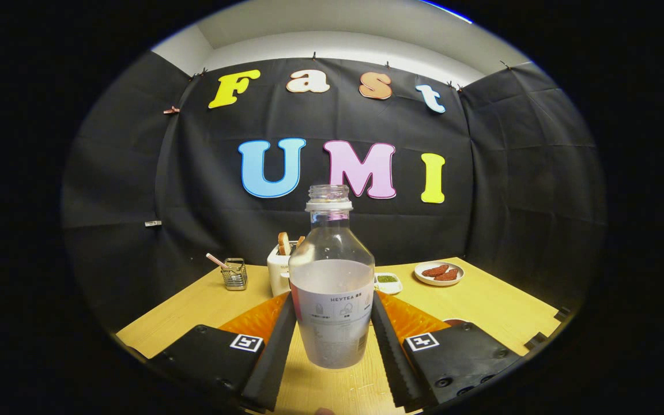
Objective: Take the bottle from table, then pour the juice into the cup, finally place the bottle on the coaster
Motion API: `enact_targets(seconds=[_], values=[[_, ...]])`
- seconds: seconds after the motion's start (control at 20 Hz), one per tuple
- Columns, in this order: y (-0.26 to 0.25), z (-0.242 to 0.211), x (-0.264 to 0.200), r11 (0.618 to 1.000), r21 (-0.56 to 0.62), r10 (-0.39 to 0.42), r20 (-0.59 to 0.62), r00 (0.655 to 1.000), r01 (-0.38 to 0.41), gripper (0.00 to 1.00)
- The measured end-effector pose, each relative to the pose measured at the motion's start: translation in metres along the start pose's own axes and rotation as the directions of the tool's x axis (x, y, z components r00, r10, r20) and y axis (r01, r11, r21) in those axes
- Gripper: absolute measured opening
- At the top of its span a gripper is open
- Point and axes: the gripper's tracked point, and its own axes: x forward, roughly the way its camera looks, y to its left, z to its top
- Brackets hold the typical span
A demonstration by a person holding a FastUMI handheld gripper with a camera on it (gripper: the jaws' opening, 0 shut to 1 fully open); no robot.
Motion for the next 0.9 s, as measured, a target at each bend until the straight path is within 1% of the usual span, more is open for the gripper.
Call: enact_targets(seconds=[0.35, 0.5, 0.65, 0.9], values=[[0.003, 0.001, -0.008, 1.0, 0.014, -0.027, -0.009, 1.0, 0.027, 0.74], [0.008, 0.002, -0.008, 1.0, 0.005, -0.02, -0.006, 1.0, 0.02, 0.74], [0.01, 0.001, -0.005, 0.999, 0.032, -0.012, -0.009, 1.0, 0.013, 0.74], [0.005, 0.0, -0.002, 0.999, 0.035, -0.016, -0.013, 1.0, 0.016, 0.74]])
